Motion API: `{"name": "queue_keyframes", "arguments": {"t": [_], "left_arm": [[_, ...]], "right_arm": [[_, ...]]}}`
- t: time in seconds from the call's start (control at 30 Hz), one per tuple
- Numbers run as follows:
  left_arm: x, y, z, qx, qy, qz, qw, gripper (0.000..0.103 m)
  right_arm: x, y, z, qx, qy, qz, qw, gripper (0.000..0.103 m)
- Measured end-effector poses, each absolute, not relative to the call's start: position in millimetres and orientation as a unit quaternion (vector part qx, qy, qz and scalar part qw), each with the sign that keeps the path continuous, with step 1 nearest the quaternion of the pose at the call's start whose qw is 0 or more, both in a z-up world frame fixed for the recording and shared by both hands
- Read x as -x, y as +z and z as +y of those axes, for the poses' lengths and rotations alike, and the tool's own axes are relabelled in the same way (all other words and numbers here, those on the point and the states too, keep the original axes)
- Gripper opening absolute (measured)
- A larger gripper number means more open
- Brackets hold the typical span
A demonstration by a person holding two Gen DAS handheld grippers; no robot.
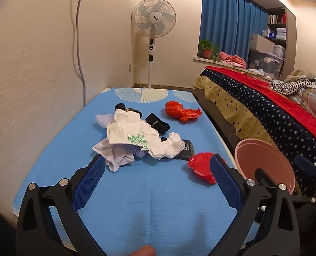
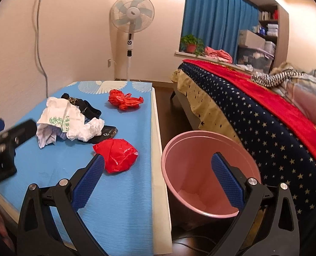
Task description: Collect trash
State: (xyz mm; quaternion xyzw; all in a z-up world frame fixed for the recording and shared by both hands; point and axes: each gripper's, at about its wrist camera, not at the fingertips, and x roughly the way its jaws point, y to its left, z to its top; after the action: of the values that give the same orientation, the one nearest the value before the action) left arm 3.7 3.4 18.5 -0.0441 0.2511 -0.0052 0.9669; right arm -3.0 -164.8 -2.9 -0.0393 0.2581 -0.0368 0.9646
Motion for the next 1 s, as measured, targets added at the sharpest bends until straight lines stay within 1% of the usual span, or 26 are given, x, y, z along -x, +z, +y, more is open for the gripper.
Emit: {"name": "queue_keyframes", "arguments": {"t": [0.57, 1.0], "left_arm": [[-1.4, 27.9, 5.5, 0.051, -0.01, 0.239, 0.97, 0.095], [2.2, 26.4, 5.8, 0.047, -0.007, 0.231, 0.972, 0.095]], "right_arm": [[13.5, 9.4, -178.9, 0.005, -0.039, 0.244, 0.969, 0.098], [10.1, 6.6, -174.8, 0.009, -0.033, 0.249, 0.968, 0.098]]}}
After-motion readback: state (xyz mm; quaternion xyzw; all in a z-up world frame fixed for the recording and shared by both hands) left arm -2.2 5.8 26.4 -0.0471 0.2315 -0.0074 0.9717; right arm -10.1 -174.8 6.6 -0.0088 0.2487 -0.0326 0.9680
